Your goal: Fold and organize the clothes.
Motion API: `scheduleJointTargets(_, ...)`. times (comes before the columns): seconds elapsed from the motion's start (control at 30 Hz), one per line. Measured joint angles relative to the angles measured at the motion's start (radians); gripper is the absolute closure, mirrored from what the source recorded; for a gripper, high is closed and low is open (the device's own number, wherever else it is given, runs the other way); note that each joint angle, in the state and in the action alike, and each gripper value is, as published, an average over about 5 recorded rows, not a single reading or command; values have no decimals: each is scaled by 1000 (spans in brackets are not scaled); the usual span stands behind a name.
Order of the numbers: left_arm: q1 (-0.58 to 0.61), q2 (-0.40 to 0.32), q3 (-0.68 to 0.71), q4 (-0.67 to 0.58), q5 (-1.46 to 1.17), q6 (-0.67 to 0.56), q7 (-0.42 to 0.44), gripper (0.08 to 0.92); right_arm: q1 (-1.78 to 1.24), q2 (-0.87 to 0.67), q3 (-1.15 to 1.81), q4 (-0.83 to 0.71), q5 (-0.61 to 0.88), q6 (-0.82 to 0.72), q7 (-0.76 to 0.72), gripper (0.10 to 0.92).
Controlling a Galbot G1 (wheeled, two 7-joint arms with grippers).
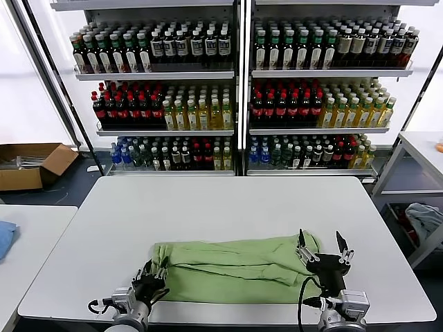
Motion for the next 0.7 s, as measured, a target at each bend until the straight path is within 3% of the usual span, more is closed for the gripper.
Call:
scheduleJointTargets(0.33, -10, 3, -26, -2, -13, -1, 15, 886, 14, -13, 12, -2, 11, -8, -2, 203)
scheduleJointTargets(0.53, -28, 51, -89, -16, -24, -6, 37, 902, 36, -14, 12, -15, 17, -20, 0, 203)
scheduleJointTargets(0.7, -38, 159, -205, 8, -38, -25, 73, 902, 57, -12, 10, -33, 21, -23, 3, 203)
